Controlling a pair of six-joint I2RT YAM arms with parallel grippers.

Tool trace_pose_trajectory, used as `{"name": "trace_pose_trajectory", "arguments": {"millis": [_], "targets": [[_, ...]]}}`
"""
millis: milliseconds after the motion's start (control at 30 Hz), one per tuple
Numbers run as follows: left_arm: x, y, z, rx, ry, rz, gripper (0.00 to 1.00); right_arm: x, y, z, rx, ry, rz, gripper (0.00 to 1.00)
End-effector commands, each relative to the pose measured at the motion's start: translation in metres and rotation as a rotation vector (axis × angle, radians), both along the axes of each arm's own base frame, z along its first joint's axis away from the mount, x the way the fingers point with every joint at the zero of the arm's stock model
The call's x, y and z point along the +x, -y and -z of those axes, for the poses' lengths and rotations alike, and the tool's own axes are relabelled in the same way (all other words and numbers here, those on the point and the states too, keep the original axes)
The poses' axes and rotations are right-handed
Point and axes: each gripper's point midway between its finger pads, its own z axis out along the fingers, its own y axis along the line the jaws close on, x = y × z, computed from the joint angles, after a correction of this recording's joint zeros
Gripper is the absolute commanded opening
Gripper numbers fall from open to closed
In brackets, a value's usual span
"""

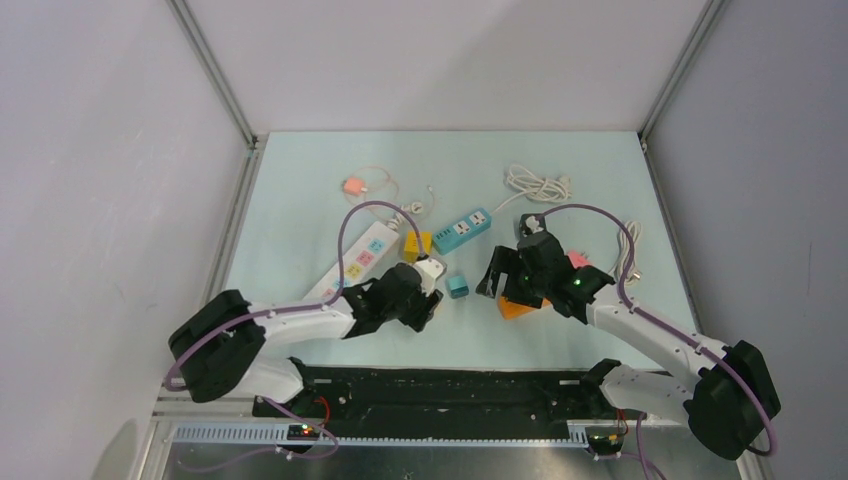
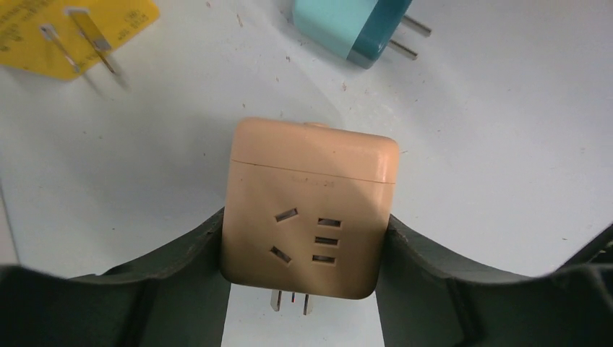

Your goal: Insert the plug

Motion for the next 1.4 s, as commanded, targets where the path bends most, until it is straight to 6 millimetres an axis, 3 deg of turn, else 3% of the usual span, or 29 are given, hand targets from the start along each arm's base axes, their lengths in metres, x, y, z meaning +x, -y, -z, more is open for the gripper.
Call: {"name": "trace_pose_trajectory", "arguments": {"millis": [0, 100, 133, 167, 200, 233, 367, 600, 700, 800, 900, 933, 1033, 1200, 1367], "targets": [[0.011, 0.016, -0.050, -0.128, 0.117, 0.017, 0.07, 0.008, -0.014, -0.025, 0.071, 0.052, -0.038, 0.85], [0.010, 0.023, -0.095, -0.239, 0.178, 0.040, 0.00, 0.013, -0.017, -0.047, 0.107, 0.145, -0.117, 0.85], [0.007, 0.024, -0.103, -0.257, 0.183, 0.054, 0.00, 0.014, -0.016, -0.062, 0.124, 0.198, -0.144, 0.85], [0.004, 0.027, -0.129, -0.319, 0.214, 0.075, 0.00, 0.013, -0.017, -0.079, 0.153, 0.248, -0.161, 0.86], [0.001, 0.026, -0.137, -0.333, 0.216, 0.087, 0.00, 0.014, -0.016, -0.088, 0.158, 0.283, -0.176, 0.86], [-0.006, 0.029, -0.161, -0.395, 0.239, 0.126, 0.00, 0.012, -0.017, -0.106, 0.193, 0.336, -0.191, 0.87], [-0.032, 0.029, -0.218, -0.542, 0.287, 0.248, 0.00, 0.000, -0.020, -0.151, 0.299, 0.472, -0.245, 0.89], [-0.052, 0.020, -0.290, -0.751, 0.254, 0.245, 0.00, -0.032, -0.029, -0.207, 0.468, 0.597, -0.363, 0.91], [-0.061, 0.021, -0.300, -0.784, 0.232, 0.287, 0.00, -0.039, -0.031, -0.219, 0.508, 0.614, -0.378, 0.92], [-0.054, 0.017, -0.295, -0.752, 0.277, 0.272, 0.00, -0.038, -0.030, -0.227, 0.519, 0.618, -0.352, 0.92], [-0.025, 0.002, -0.289, -0.680, 0.384, 0.119, 0.00, -0.030, -0.027, -0.223, 0.497, 0.550, -0.251, 0.90], [-0.016, -0.004, -0.286, -0.638, 0.436, 0.091, 0.00, -0.017, -0.022, -0.226, 0.470, 0.550, -0.166, 0.89], [0.016, -0.027, -0.282, -0.506, 0.601, -0.061, 0.00, -0.004, -0.014, -0.207, 0.403, 0.407, -0.001, 0.84], [0.035, -0.023, -0.281, -0.317, 0.841, 0.049, 0.00, 0.008, -0.031, -0.202, 0.423, 0.274, 0.106, 0.81], [0.041, -0.011, -0.277, -0.118, 0.982, 0.220, 0.00, 0.012, -0.047, -0.205, 0.506, 0.185, 0.187, 0.89]]}}
